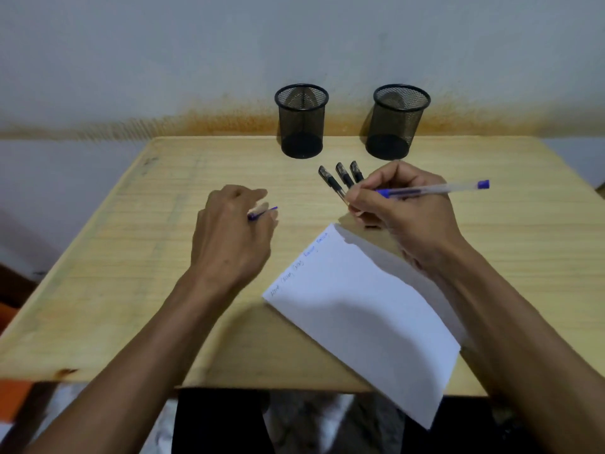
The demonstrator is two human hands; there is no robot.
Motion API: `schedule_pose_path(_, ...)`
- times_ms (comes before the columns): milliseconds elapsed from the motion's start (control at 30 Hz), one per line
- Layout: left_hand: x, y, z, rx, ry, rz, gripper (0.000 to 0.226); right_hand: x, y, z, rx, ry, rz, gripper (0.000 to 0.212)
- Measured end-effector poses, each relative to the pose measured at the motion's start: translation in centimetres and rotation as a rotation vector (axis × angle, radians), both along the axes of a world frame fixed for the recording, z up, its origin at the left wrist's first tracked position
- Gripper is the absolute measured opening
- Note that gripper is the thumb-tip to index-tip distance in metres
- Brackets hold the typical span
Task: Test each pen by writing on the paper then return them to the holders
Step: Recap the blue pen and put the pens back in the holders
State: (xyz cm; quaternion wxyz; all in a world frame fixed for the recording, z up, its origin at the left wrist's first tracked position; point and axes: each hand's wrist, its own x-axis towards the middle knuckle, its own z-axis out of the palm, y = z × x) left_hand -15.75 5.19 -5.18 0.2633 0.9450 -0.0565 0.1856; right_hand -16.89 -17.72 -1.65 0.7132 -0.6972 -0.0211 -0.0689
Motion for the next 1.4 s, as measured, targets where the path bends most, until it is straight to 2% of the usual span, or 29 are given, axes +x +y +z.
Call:
schedule_pose_path(133, 1.8, 0.0, 0.0, 0.07, 0.124, 0.092, 0.024, -1.7, -1.3, 0.5, -0.016, -0.007, -0.001, 0.015)
schedule_pose_path(300, 1.3, -0.3, -0.2, 0.1, 0.053, 0.063, 0.015, -4.0, -2.7, -0.2, -0.051, 0.02, -0.056, 0.013)
schedule_pose_path(367, 0.3, -0.8, 0.2, 0.015, -0.008, 0.032, 0.012, -4.8, -3.1, -0.6, -0.005, 0.028, -0.097, 0.016)
schedule_pose_path(467, -2.2, -2.7, 2.1, -0.259, -0.05, -0.009, 0.006, -5.7, -3.5, -0.9, 0.042, 0.035, -0.121, 0.017)
schedule_pose_path(533, -3.3, -4.0, 3.0, -0.407, -0.015, -0.064, 0.008, -5.9, -3.7, -0.6, 0.05, 0.042, -0.11, 0.017)
schedule_pose_path(633, -3.7, -5.2, 3.6, -0.519, 0.086, -0.167, 0.015, -6.3, -3.7, 0.2, 0.053, 0.002, -0.083, 0.014)
schedule_pose_path(733, -4.2, -6.5, 4.1, -0.606, 0.154, -0.241, 0.008, -6.6, -3.6, 1.1, -0.051, -0.093, -0.091, 0.004)
schedule_pose_path(833, -4.9, -7.4, 4.4, -0.62, 0.158, -0.321, 0.009, -6.6, -3.7, 1.6, -0.129, -0.114, -0.1, 0.006)
schedule_pose_path(1000, -5.3, -7.6, 4.1, -0.673, 0.157, -0.349, 0.011, -6.9, -3.7, 1.5, -0.1, -0.124, -0.14, 0.023)
schedule_pose_path(1400, -5.9, -7.4, 5.4, -0.653, 0.088, -0.464, 0.011, -6.8, -2.3, 1.8, -0.123, -0.14, -0.132, 0.021)
